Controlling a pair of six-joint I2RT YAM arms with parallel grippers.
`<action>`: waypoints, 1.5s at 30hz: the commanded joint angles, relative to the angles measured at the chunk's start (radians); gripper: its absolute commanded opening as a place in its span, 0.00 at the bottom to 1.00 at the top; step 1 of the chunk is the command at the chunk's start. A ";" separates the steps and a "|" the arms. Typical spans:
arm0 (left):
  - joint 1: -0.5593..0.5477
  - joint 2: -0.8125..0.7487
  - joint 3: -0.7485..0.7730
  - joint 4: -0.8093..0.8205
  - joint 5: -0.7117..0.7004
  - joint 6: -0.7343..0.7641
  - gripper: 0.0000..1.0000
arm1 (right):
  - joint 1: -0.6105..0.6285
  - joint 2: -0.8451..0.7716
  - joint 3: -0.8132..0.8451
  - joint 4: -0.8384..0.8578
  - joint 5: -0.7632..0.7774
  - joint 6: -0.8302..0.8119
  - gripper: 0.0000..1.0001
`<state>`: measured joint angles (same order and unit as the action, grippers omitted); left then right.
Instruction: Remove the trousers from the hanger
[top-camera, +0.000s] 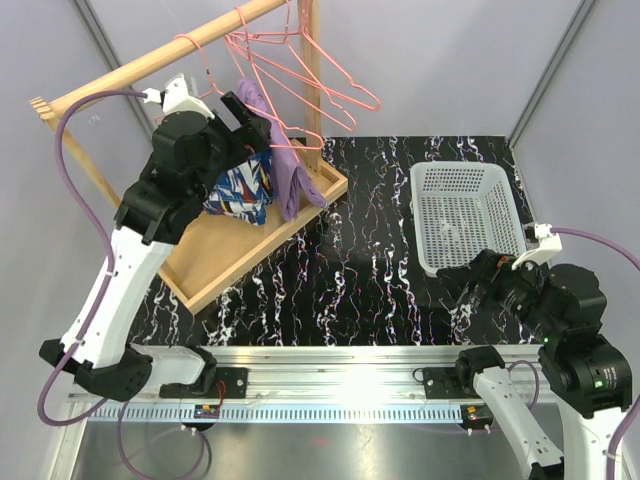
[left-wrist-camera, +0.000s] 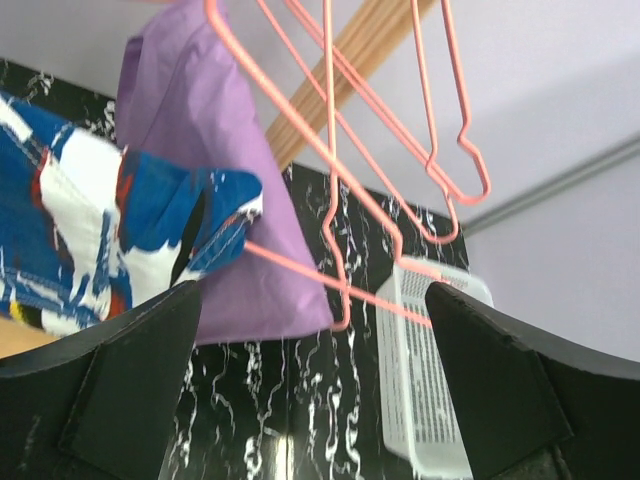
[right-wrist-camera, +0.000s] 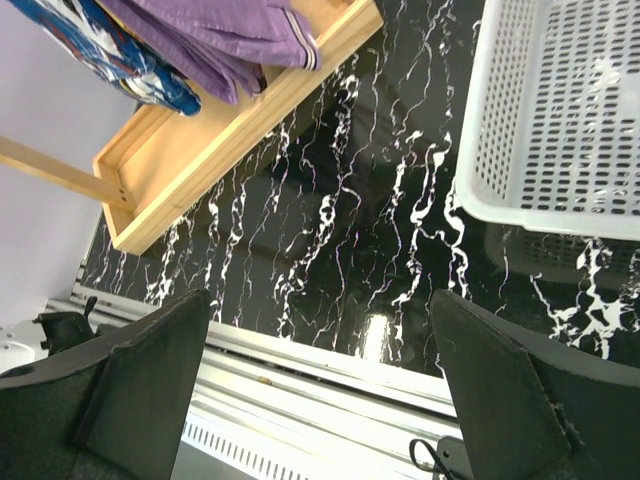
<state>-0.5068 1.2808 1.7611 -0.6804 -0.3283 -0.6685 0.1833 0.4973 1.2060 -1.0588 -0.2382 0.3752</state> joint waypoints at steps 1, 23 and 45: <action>-0.030 0.037 0.064 0.130 -0.159 0.001 0.99 | 0.007 -0.008 -0.020 0.049 -0.047 0.013 0.99; -0.055 0.276 0.324 -0.183 -0.664 0.188 0.54 | 0.007 -0.023 -0.108 0.094 -0.098 0.059 0.99; 0.091 0.187 0.172 -0.137 -0.365 0.267 0.33 | 0.007 -0.003 -0.082 0.075 -0.095 0.051 1.00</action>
<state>-0.4274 1.4788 1.9438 -0.8444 -0.7803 -0.4179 0.1833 0.4774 1.0878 -0.9993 -0.3279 0.4400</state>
